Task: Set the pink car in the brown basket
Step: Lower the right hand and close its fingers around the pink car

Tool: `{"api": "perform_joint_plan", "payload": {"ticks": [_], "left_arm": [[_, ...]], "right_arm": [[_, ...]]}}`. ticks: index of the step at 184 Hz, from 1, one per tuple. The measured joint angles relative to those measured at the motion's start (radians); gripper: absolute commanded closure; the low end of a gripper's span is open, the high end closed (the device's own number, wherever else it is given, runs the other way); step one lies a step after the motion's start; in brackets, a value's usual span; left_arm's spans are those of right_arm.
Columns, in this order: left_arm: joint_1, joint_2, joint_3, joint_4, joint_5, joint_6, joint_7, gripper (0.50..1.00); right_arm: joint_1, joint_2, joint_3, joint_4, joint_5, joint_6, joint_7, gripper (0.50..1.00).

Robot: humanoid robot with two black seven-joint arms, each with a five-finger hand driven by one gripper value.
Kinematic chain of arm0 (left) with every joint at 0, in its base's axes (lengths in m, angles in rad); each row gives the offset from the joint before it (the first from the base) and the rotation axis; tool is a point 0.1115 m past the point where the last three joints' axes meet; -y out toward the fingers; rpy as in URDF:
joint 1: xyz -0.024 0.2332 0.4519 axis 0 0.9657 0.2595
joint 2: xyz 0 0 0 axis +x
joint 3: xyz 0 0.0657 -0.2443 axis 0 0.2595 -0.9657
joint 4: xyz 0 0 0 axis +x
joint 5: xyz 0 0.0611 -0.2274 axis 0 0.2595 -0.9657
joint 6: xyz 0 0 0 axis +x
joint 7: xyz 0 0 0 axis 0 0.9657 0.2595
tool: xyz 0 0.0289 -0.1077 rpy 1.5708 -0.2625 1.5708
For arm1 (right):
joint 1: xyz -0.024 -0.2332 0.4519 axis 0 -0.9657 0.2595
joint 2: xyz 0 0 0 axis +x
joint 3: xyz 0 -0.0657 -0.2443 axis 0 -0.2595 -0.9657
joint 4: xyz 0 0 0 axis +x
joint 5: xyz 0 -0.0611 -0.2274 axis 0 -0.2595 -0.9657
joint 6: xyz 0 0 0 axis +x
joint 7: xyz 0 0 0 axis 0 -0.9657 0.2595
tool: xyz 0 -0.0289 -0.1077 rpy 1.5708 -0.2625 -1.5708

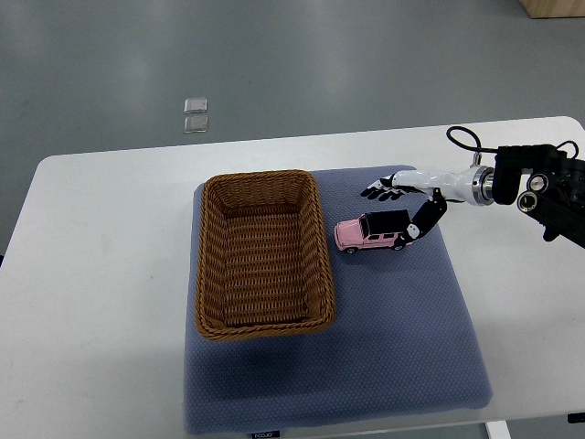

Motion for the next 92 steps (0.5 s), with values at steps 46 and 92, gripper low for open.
{"api": "perform_joint_plan", "payload": {"ticks": [46,92], "left_arm": [[0.000,0.000,-0.001,0.004,0.000,0.000,0.000,0.500],[0.000,0.000,-0.001,0.004,0.000,0.000,0.002,0.500]], "right_arm": [[-0.023,0.015,-0.002,-0.004,-0.005,-0.015,0.003,0.601],[-0.037,0.026,-0.016,-0.011,-0.006,-0.045,0.006,0.705]]}}
